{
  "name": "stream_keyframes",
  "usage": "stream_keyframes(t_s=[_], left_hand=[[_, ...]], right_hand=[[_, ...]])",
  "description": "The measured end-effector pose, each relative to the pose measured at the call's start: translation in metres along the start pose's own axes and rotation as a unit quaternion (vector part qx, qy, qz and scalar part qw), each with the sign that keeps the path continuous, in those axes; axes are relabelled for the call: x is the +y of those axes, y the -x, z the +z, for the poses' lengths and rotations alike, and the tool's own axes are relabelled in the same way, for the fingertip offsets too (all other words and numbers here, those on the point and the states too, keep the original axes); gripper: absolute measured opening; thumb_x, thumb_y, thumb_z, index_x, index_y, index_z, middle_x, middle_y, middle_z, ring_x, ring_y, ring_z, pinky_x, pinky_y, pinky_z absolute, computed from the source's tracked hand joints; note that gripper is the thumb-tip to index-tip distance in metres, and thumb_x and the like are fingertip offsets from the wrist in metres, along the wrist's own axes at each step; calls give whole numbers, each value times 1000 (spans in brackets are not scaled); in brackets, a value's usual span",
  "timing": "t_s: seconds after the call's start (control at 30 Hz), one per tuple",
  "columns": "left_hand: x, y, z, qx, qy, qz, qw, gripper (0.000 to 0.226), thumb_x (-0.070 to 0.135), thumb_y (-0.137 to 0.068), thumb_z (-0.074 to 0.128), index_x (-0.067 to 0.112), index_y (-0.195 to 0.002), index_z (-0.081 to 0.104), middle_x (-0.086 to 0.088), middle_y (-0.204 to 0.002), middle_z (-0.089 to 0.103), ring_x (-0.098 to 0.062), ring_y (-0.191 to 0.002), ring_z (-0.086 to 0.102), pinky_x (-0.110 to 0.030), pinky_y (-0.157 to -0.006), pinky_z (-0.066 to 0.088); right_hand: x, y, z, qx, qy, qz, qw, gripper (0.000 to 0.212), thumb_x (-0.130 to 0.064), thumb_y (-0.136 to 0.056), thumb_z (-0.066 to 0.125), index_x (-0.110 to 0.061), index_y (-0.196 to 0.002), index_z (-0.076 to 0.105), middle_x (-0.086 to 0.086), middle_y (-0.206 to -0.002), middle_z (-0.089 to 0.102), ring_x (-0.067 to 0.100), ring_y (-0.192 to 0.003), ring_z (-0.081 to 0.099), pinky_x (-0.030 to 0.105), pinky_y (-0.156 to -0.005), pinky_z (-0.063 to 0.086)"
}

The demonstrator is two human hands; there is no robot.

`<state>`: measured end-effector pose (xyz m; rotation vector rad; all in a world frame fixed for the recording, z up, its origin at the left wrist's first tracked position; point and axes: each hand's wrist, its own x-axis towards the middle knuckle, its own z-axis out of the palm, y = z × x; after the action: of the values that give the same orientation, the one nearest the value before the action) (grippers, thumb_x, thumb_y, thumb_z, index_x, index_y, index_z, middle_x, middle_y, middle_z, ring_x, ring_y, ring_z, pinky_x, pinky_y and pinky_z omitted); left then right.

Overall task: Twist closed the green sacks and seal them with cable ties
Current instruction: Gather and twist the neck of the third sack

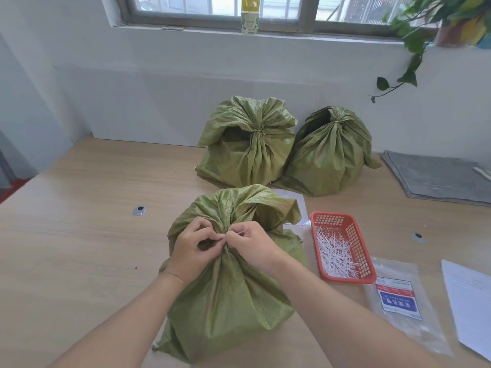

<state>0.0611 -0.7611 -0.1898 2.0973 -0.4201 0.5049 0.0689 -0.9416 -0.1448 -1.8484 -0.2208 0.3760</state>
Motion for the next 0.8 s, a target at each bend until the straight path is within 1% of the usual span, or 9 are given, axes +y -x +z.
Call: stream_keyframes(t_s=[0.17,0.27,0.33,0.4,0.47,0.57,0.63,0.7,0.8], left_hand=[[-20,7,13,-23,35,-25,999,17,26,-84,75,13,-75,69,-3,-85,56,-24,-78,60,-38,-69,50],[-30,9,18,-39,36,-25,998,18,27,-85,76,13,-76,69,-4,-85,56,-24,-77,59,-37,-69,49],[-36,10,20,-54,30,-31,998,19,25,-85,77,11,-75,69,-3,-85,56,-22,-77,58,-32,-69,49],[-41,11,23,-73,21,-39,996,17,21,-83,80,10,-74,70,-1,-85,56,-19,-77,58,-28,-69,48],[-41,8,27,-90,17,-57,994,14,17,-81,84,12,-76,72,2,-85,58,-15,-79,60,-25,-72,49],[-37,1,25,-105,19,-108,988,10,17,-77,87,19,-79,78,6,-85,63,-8,-81,63,-20,-76,49],[-31,-2,18,-123,18,-138,983,9,19,-78,86,23,-81,79,8,-87,65,-6,-84,63,-19,-77,49],[-22,-4,10,-135,27,-177,975,7,21,-80,81,28,-80,79,9,-89,66,-5,-86,63,-19,-79,50],[-11,-10,0,-126,67,-257,956,12,27,-88,70,26,-80,79,8,-90,73,-5,-86,67,-26,-82,53]], right_hand=[[11,1,0,-2,-9,19,1000,41,-11,-88,53,-25,-52,38,-7,-57,26,10,-52,19,26,-50,16],[19,-1,4,1,9,24,1000,36,-17,-87,54,-20,-56,37,-5,-57,26,10,-52,19,28,-51,14],[24,-1,4,4,25,26,999,34,-25,-85,56,-9,-61,38,0,-60,26,11,-54,21,30,-51,14],[29,-3,4,10,63,28,998,36,-27,-85,55,-5,-63,38,0,-61,27,13,-56,23,31,-52,16],[32,-6,2,31,103,45,993,34,-22,-86,56,-8,-59,40,-1,-56,32,13,-54,27,31,-52,22],[27,-10,-1,107,93,98,985,35,-26,-89,58,-5,-62,62,-1,-52,58,14,-48,50,29,-53,41],[21,-11,-3,183,41,128,974,40,-35,-95,55,-9,-71,72,-4,-64,71,12,-55,62,29,-59,50],[16,-11,-3,245,-17,160,956,46,-44,-100,44,-18,-80,77,-7,-83,76,14,-72,70,35,-73,55],[5,-3,5,281,-70,176,941,57,-59,-93,32,-28,-88,79,-10,-103,75,18,-97,70,42,-95,52]])
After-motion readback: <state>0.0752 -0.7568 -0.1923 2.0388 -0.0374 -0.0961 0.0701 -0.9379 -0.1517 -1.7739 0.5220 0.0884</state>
